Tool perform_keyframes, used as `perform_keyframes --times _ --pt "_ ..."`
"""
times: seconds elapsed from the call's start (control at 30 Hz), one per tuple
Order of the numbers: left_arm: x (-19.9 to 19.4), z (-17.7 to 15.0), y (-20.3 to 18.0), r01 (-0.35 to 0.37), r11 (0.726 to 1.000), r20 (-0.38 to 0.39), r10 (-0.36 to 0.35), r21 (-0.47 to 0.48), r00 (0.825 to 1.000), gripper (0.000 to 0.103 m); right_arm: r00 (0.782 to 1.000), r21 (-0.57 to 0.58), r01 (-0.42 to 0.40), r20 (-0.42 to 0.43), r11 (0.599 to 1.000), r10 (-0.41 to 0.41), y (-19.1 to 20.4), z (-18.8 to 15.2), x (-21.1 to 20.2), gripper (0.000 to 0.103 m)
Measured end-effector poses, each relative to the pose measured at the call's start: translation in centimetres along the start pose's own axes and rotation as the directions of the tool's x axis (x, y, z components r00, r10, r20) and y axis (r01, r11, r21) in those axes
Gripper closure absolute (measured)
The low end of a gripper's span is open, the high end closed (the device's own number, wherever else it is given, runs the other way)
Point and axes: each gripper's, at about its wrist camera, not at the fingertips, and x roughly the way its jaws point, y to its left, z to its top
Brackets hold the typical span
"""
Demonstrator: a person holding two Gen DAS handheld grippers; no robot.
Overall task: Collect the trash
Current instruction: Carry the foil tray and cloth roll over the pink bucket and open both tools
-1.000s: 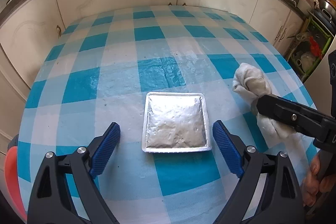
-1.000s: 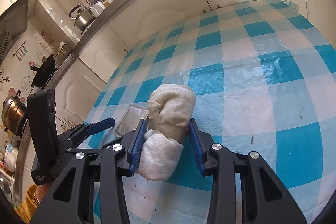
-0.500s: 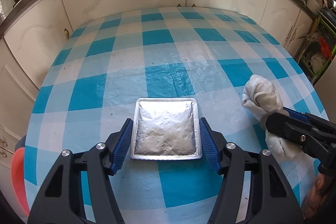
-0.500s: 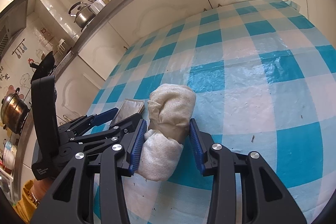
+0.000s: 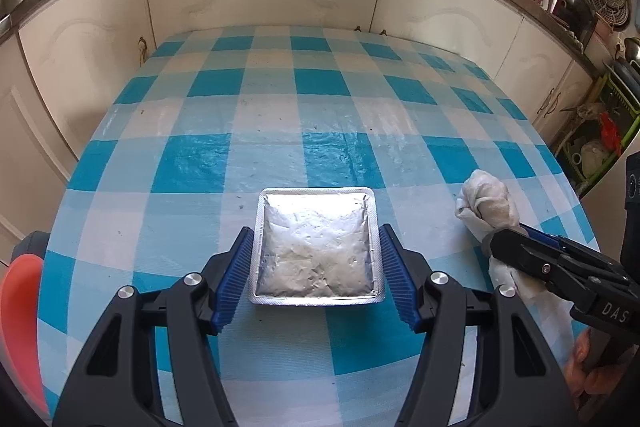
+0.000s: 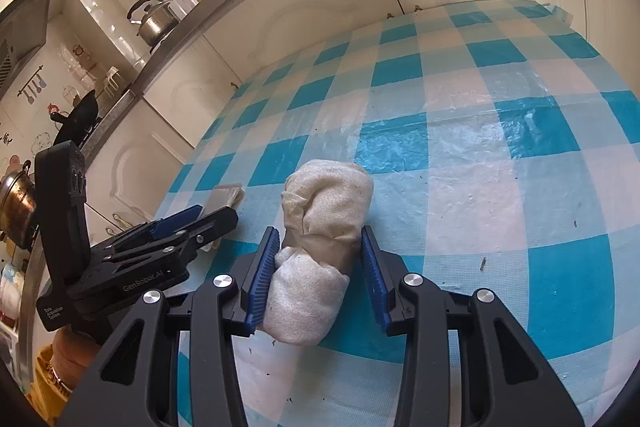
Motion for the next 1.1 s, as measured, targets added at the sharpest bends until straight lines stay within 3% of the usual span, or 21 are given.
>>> perform_keyframes --times 0.37,1.1 --pt "-2.5 -1.0 2.8 -0.008 0.999 0.031 0.009 -0.035 0.999 0.040 1.000 -0.008 0.017 0.005 1.000 -0.017 0.1 0.0 -0.1 0.060" --pt "-6.3 -4.1 10.1 -0.110 0.984 0.065 0.120 -0.142 0.991 0.040 0.998 0.003 0.063 -0.018 0.998 -0.063 1.1 0.0 0.8 0.060"
